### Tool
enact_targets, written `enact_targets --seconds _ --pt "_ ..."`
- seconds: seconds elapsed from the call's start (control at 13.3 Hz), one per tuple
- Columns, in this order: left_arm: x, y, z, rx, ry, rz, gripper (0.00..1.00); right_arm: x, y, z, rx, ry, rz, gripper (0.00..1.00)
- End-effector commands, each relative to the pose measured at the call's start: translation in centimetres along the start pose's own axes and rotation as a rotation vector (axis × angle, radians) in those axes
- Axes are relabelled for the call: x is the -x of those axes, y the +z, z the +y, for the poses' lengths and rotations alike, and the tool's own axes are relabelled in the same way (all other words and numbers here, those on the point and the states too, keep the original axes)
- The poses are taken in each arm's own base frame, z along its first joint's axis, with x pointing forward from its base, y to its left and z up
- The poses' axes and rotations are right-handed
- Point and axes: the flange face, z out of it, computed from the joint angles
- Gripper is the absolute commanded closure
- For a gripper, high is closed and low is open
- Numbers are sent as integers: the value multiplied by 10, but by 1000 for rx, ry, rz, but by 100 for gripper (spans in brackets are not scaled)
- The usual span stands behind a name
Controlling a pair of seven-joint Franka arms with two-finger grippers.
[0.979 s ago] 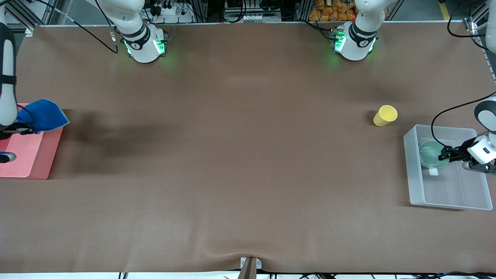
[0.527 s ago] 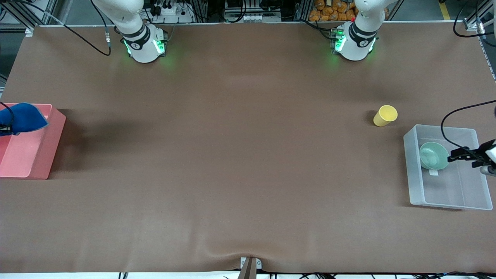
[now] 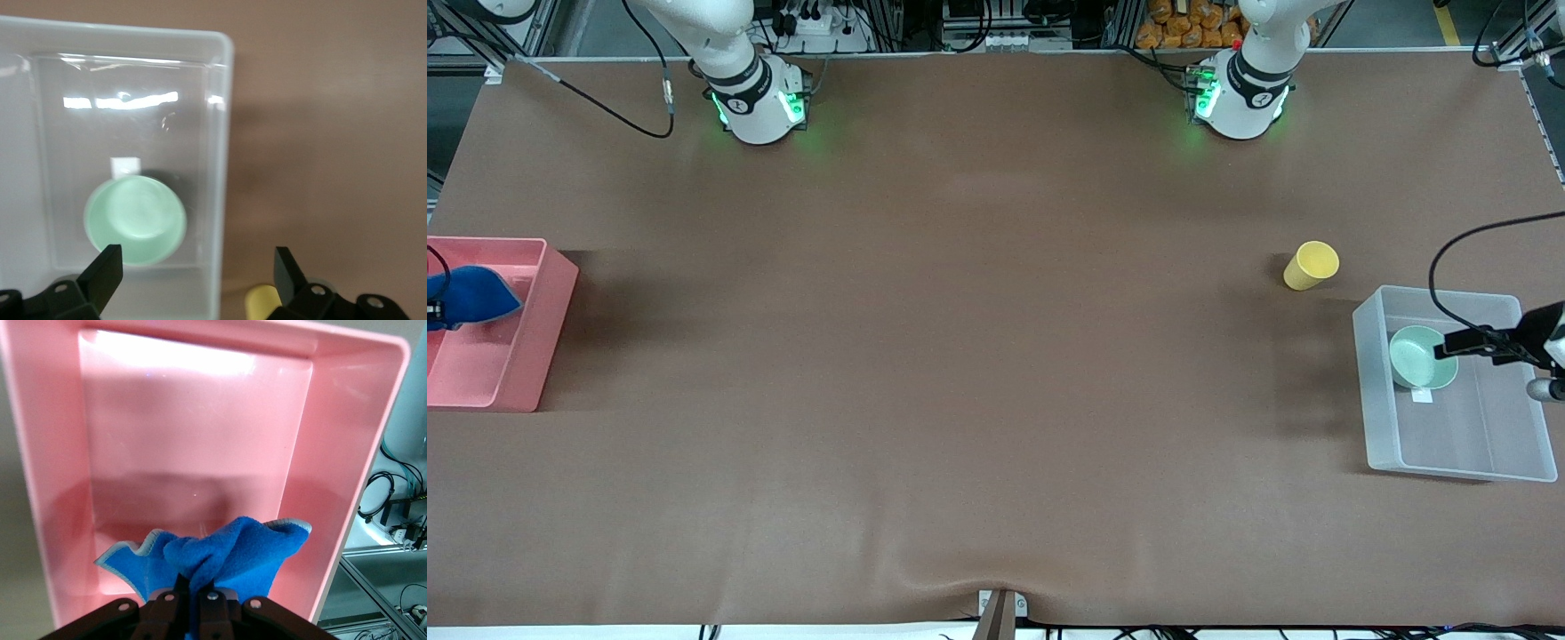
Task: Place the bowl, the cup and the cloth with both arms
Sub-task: 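Release the bowl in the clear bin and reach the left gripper to the cup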
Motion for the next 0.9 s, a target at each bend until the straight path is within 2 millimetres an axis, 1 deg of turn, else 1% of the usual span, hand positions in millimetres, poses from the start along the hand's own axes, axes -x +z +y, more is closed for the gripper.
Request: enact_targets --seconds 0.0,0.08,0.15,0.23,0.3,0.45,0.6,0.68,0.83 --pt "45 7 49 -7 -5 -5 0 0 15 6 -13 -22 -9 100" --pt "57 21 65 -18 -7 16 0 -1 18 5 -19 -23 -12 100" --pt "69 39 79 -29 -54 26 0 -1 18 3 -22 -29 -16 100" --pt "78 53 92 -35 -81 30 0 -1 21 2 -27 -30 -22 100" --pt "88 60 97 -40 -87 24 0 -1 26 -2 -34 -35 -30 100" --pt "107 73 100 -51 -91 11 0 1 32 -2 -44 -34 -38 100" --pt "126 93 98 -60 -110 11 0 4 43 1 -55 -30 -49 100" --pt "134 104 94 -65 -119 21 0 4 50 2 -61 -38 -54 100" --pt "151 123 92 -73 -127 33 0 3 59 2 -68 -43 -60 100"
